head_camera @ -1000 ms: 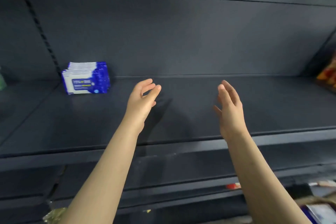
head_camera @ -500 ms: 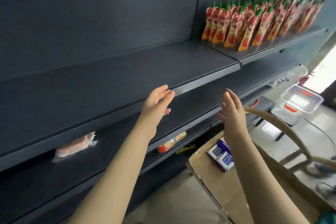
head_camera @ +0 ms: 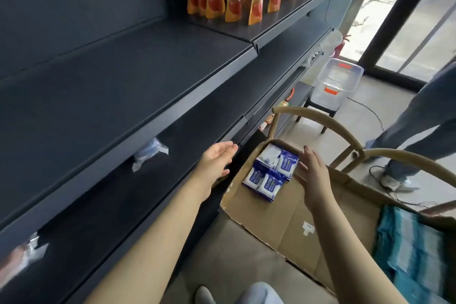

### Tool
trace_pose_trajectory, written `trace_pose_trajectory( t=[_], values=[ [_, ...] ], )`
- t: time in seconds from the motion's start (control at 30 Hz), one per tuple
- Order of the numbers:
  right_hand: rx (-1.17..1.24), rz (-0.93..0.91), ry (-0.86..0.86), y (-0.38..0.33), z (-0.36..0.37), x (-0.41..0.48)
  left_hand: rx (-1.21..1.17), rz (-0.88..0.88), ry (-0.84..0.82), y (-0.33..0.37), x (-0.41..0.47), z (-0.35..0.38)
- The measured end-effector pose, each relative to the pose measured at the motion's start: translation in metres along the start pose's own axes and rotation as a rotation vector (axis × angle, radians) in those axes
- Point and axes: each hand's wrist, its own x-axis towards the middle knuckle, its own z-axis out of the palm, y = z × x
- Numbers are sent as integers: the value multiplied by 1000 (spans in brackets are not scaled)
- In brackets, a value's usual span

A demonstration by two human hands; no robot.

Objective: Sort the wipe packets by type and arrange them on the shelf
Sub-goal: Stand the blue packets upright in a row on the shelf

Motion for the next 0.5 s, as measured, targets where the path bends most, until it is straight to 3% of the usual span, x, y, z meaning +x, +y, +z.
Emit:
trace_pose_trajectory(
  t=[0.27, 0.5],
  values=[
    [-60, 228, 76, 65, -30, 64, 89, -241, -38, -53, 70, 38],
    [-195, 414, -21, 135, -49, 157, 102, -481, 49, -125, 145, 81]
  ],
)
